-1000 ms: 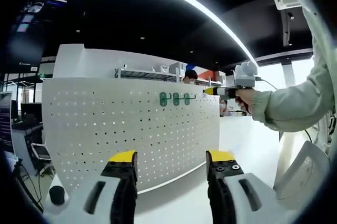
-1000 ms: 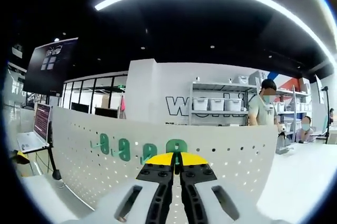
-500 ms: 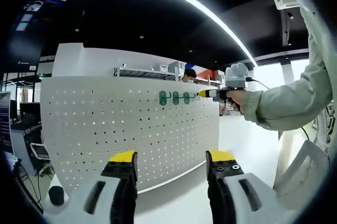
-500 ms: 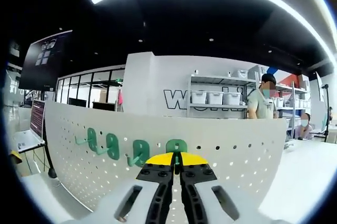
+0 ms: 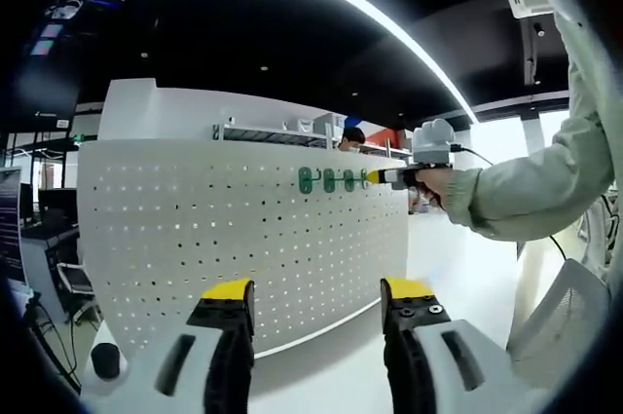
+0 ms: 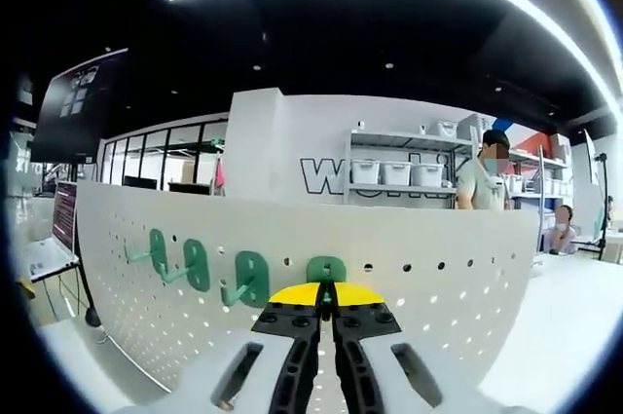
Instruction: Insert the hook assembly into the mounting plate slot until the hook locks in place.
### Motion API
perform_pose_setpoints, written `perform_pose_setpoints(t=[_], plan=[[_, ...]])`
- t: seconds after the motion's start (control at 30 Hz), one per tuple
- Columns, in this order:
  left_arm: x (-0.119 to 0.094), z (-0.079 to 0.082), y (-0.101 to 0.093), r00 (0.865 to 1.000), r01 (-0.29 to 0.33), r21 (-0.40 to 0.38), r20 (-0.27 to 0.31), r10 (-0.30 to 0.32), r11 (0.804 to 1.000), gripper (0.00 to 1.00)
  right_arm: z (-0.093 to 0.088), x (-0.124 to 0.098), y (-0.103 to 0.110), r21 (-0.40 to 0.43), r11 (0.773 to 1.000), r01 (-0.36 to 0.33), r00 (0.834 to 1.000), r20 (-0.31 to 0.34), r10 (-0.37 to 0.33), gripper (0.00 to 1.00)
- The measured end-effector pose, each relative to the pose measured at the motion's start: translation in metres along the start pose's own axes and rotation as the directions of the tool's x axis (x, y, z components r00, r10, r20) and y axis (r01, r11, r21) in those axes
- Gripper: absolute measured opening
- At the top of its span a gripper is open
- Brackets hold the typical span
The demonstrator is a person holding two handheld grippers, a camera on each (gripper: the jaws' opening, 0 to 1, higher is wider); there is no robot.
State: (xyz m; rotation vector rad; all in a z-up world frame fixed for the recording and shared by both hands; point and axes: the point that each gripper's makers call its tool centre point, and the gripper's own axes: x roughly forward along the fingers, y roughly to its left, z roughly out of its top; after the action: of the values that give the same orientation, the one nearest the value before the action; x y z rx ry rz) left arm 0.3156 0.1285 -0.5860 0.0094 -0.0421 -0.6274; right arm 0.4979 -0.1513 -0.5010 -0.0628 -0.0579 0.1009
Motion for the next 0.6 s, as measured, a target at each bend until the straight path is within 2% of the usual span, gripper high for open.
perform_pose_setpoints(t=[0.6], plan=[[-0.0006,-0.0011,0.0008,1.000,-0.004,-0.003,0.001,0.004,1.000,0.54,-0.0010,0.0016,-0.0012,-0.007,1.000,0.005,1.000,0.005,-0.005,0.01]])
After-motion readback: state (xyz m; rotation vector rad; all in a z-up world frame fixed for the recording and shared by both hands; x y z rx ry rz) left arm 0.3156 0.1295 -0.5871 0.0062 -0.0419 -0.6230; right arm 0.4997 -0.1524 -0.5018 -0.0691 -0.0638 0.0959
